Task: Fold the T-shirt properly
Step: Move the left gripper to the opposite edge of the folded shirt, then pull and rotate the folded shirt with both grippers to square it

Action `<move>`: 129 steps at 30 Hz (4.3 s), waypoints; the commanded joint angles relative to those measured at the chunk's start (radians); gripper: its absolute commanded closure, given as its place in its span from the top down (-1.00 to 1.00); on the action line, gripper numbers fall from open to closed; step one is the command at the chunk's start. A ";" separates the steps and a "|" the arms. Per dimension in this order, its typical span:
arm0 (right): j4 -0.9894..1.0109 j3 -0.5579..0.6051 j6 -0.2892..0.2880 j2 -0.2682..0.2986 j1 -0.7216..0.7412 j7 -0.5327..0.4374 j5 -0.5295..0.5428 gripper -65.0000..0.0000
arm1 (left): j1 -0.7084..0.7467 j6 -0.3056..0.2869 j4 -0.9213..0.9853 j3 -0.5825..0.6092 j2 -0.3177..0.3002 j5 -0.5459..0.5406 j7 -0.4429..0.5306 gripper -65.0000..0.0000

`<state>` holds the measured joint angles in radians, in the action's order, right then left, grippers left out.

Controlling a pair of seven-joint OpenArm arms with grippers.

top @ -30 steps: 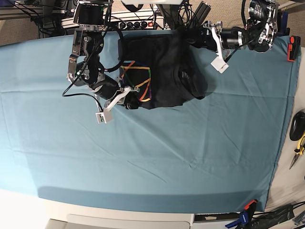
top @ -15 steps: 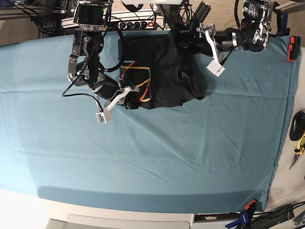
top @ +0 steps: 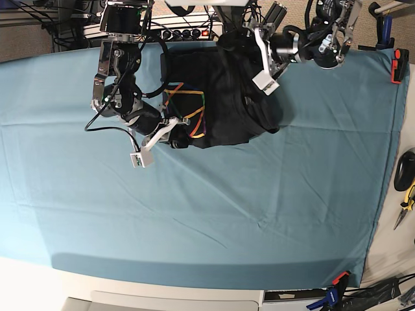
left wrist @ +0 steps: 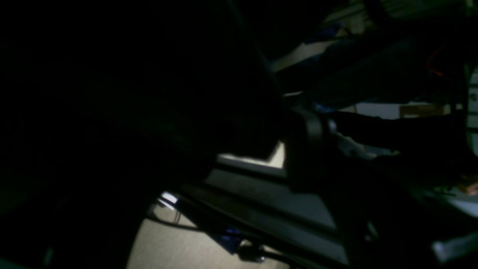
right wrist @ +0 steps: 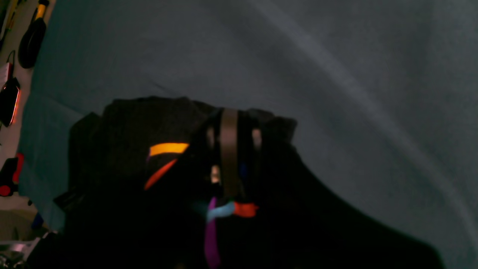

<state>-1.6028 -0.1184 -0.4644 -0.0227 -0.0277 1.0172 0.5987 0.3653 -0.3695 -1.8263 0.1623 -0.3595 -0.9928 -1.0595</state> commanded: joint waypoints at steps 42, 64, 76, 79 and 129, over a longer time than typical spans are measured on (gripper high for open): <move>-0.016 -0.001 -0.005 0.001 0.011 0.008 -0.055 -1.00 | -0.098 0.060 -0.012 -0.087 0.004 0.247 0.029 -1.00; -0.272 -0.001 0.021 0.000 -0.229 0.024 -0.056 -1.00 | -0.281 0.100 0.065 -0.084 -0.054 0.303 0.066 -1.00; -0.275 0.000 0.021 -0.050 -0.327 0.008 -0.012 -1.00 | -0.516 0.100 0.239 0.133 -0.053 0.342 0.090 -1.00; -0.275 0.001 0.021 -0.058 -0.327 0.011 -0.008 -1.00 | -0.584 0.100 0.286 0.175 -0.050 0.346 0.092 -1.00; -0.277 0.018 -0.042 -0.057 -0.161 -0.062 -0.194 -0.27 | -0.814 0.048 0.459 0.193 -0.192 0.320 -0.051 -0.06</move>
<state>-1.8637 -0.1001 -0.4988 -0.0807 -0.2001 0.9833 0.3885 -0.4194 -0.3218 -1.3521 0.3618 -0.5377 -0.6735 -1.1187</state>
